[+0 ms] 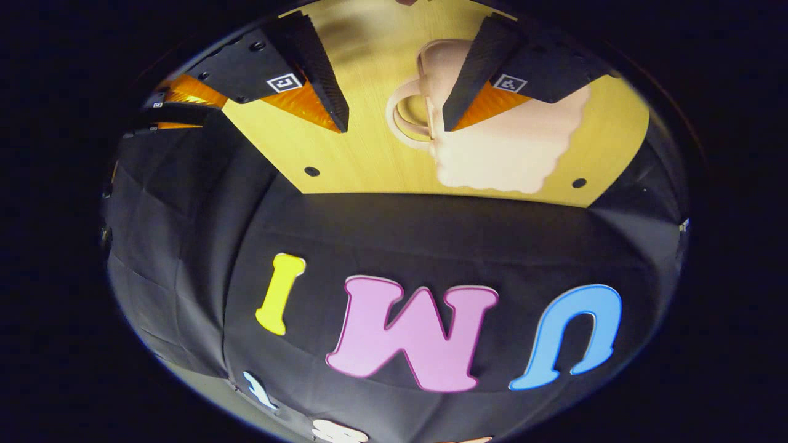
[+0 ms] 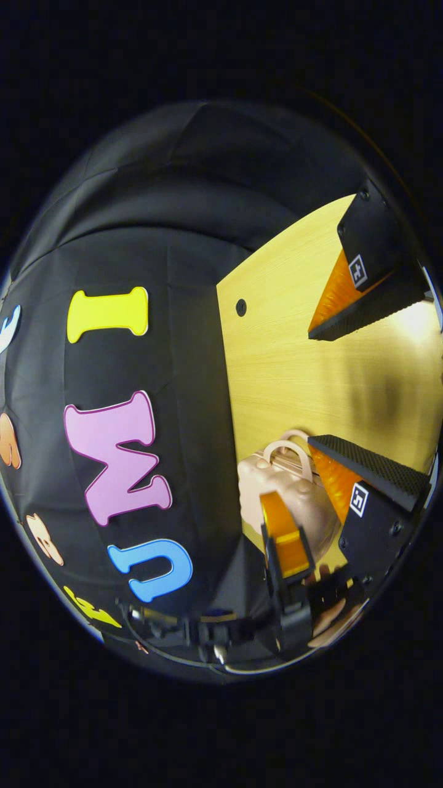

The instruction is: First open the suitcase, pack the skin care products into it, and then close the suitcase.

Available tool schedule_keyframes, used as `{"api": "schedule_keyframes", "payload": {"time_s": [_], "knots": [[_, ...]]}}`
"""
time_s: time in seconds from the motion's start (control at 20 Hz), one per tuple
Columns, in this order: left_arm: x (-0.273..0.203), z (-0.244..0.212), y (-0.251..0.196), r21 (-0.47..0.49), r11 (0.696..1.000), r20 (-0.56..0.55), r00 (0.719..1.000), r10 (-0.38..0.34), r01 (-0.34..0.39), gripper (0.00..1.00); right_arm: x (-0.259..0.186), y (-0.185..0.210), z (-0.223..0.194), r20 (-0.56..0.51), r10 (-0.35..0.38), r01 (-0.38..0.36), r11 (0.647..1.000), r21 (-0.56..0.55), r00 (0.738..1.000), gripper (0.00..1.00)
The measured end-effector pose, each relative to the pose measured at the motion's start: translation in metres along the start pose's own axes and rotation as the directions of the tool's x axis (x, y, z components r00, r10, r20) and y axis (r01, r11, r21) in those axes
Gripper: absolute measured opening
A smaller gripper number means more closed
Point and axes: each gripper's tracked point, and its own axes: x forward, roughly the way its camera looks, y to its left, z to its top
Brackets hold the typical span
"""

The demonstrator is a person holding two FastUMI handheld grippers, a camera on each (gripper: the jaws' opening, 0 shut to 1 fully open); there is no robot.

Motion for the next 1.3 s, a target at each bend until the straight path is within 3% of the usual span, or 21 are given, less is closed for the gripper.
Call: {"api": "schedule_keyframes", "payload": {"time_s": [0.2, 0.4, 0.65, 0.9, 1.3], "knots": [[-0.086, 0.025, 0.028, -0.005, 0.999, 0.096, 0.994, 0.054, -0.054, 0.96, -0.03, 0.025, -0.001, 0.038, -0.004, 0.004, 1.0, -0.012, 0.999, 0.98], [-0.142, 0.021, 0.046, 0.01, 0.996, 0.149, 0.985, 0.092, -0.094, 0.96, -0.064, 0.053, -0.003, 0.083, 0.004, -0.001, 0.999, -0.033, 0.997, 0.98], [-0.177, 0.013, 0.052, -0.004, 0.996, 0.207, 0.974, 0.093, -0.094, 0.96, -0.101, 0.081, -0.002, 0.206, 0.015, 0.006, 0.995, -0.099, 0.979, 0.98], [-0.207, 0.011, 0.054, -0.024, 0.991, 0.24, 0.962, 0.131, -0.129, 0.96, -0.123, 0.1, -0.022, 0.189, 0.041, -0.018, 0.992, -0.125, 0.981, 0.98], [-0.215, -0.008, 0.056, 0.001, 0.993, 0.217, 0.969, 0.119, -0.122, 0.96, -0.137, 0.122, -0.046, 0.162, 0.079, -0.053, 0.986, -0.156, 0.984, 0.98]]}}
